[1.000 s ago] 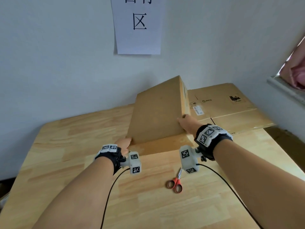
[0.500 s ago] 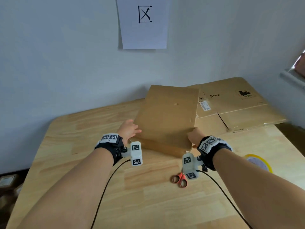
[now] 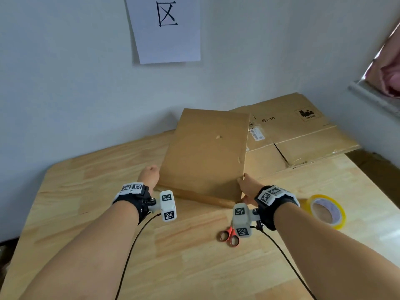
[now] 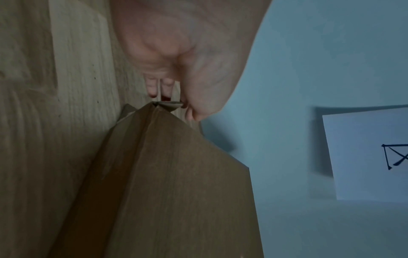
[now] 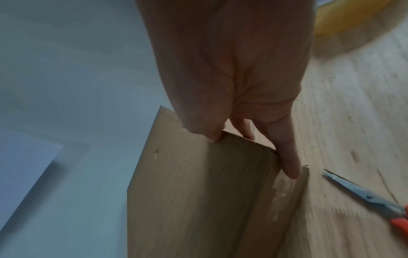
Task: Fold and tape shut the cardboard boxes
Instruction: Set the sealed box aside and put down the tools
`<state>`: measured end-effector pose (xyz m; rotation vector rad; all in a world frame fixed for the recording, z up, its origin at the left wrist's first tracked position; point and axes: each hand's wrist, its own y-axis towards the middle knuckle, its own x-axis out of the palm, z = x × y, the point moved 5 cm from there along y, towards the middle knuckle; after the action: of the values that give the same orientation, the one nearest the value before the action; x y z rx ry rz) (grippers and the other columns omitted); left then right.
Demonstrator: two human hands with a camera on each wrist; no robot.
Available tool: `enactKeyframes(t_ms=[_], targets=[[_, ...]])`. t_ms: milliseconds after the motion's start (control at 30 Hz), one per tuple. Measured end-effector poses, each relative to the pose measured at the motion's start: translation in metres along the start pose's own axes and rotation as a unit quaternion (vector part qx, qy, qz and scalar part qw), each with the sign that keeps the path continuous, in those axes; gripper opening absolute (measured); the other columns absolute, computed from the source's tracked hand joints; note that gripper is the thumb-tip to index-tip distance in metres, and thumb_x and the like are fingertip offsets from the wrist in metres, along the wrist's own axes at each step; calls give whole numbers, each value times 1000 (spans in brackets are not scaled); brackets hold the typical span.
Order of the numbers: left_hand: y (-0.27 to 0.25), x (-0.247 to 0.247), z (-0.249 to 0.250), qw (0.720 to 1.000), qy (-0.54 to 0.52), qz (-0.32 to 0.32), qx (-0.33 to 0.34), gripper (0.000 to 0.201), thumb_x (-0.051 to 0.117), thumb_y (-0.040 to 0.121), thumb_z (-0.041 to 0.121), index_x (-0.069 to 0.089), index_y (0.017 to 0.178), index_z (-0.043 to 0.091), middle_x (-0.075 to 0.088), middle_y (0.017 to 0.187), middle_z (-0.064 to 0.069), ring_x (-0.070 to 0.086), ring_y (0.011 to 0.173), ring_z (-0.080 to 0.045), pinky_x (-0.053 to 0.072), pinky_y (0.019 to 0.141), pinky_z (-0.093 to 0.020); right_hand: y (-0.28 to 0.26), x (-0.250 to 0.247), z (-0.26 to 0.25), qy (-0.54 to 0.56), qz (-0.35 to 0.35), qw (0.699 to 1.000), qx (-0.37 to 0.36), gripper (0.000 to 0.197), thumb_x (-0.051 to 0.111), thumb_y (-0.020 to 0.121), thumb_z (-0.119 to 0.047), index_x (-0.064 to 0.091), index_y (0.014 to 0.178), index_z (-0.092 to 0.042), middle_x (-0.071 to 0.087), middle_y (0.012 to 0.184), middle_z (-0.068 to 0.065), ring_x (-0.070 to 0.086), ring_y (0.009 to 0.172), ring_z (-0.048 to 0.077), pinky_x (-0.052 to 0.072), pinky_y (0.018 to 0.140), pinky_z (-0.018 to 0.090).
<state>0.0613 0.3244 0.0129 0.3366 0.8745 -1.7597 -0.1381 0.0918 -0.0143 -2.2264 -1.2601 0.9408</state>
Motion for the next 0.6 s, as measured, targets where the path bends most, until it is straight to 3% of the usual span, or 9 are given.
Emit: enactKeyframes(t_ms=[100,133,200,267,333,400,500,600], targets=[[-2,0,0,996,87,-22,9,35,30,103,20,56,106,-3,56,94,-15,48,91,-24,39,82,-35,1,1,3,32,4,999,-4,44,29,101,-12,26,144,-2,37,141,29,43,124,46,43,98,54],[-3,-2,1,990,142,-24,15,32,31,102,18,56,100,-1,57,91,-13,49,90,-24,38,80,-33,1,2,5,38,4,999,-3,44,29,101,-12,25,144,-2,35,142,28,42,125,46,42,99,54],[-8,-4,6,957,286,-33,26,29,35,98,11,63,105,3,62,113,-13,53,105,-28,39,86,-32,0,1,7,48,6,999,-2,45,28,102,-13,24,146,-4,34,143,28,41,127,46,43,97,53],[-9,-4,9,909,411,-32,63,37,43,92,8,61,123,15,46,142,-10,35,134,-26,31,105,-33,-2,1,9,60,5,998,1,45,28,102,-14,24,146,-5,34,144,26,41,127,45,43,95,51],[-5,-3,9,863,491,-40,114,41,45,90,7,59,127,19,42,145,-4,25,141,-23,25,113,-35,-3,1,12,81,5,997,8,45,27,102,-14,24,146,-6,33,145,25,40,128,44,42,95,50],[-5,0,9,837,524,-60,149,37,46,90,6,58,125,13,52,134,-5,37,133,-24,33,108,-32,-3,2,15,90,2,996,13,44,27,102,-15,25,146,-5,33,145,25,40,129,43,43,94,48],[-6,-1,9,836,521,-100,139,35,44,92,2,53,125,7,60,115,-11,57,102,-26,47,81,-31,0,2,18,94,-2,995,15,44,29,102,-17,27,144,-4,36,143,25,43,126,43,47,94,49],[-6,-1,7,870,464,-145,88,51,40,94,6,33,143,12,57,123,-15,58,94,-28,45,70,-31,-2,2,20,118,-3,993,24,43,28,103,-18,30,143,-2,39,140,26,47,122,45,51,80,47]])
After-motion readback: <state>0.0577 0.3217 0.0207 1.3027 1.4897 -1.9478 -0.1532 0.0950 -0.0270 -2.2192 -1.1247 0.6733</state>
